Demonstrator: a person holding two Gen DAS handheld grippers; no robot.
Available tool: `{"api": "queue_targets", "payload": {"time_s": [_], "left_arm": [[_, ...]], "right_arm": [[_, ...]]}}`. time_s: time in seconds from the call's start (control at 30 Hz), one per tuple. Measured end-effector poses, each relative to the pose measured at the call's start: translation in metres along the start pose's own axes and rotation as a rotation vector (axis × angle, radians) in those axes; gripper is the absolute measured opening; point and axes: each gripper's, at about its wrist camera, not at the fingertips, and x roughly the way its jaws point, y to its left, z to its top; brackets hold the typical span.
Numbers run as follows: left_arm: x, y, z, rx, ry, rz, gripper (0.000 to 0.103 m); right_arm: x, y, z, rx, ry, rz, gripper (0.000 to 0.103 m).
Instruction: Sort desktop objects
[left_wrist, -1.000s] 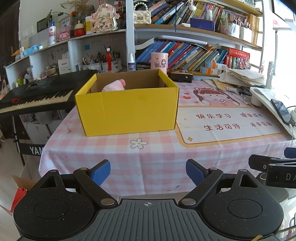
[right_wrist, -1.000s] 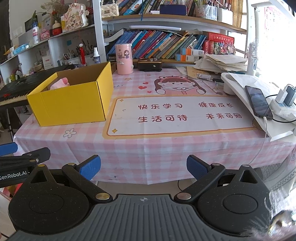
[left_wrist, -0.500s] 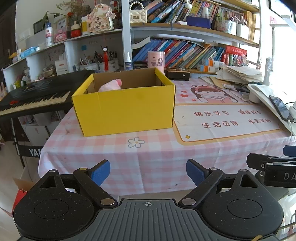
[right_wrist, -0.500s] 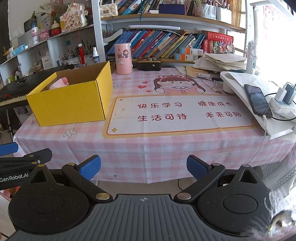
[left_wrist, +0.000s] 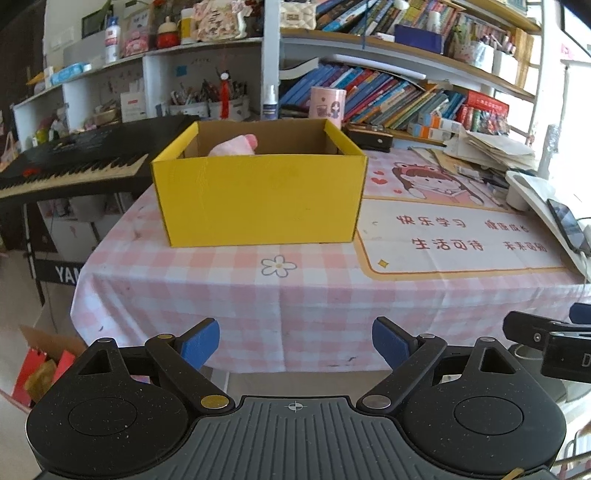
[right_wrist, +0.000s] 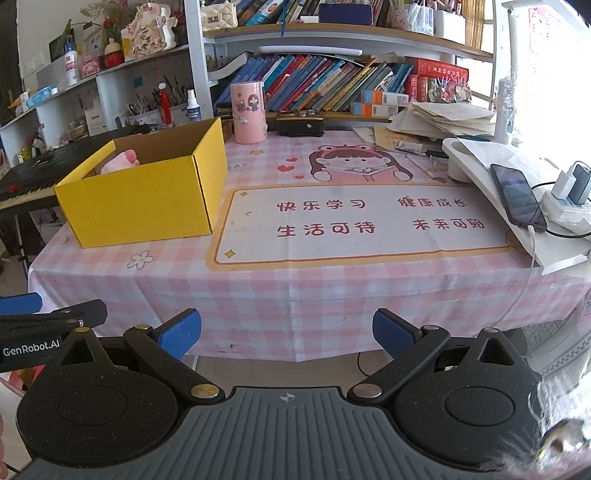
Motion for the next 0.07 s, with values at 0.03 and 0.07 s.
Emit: {"api": "queue_targets", "payload": {"time_s": [0.03, 0.07], "left_arm": [[0.0011, 0.0005, 0.001, -0.003, 0.003, 0.006, 0.092], [0.0026, 0.0011, 0.002, -0.009, 0.009, 0.011, 0.092]], "right_arm": [[0.0009, -0.0003, 0.0001, 0.0, 0.003, 0.002, 0.1], [0.0022, -0.0007, 0.0004, 0.002, 0.006, 0.002, 0.1]]}}
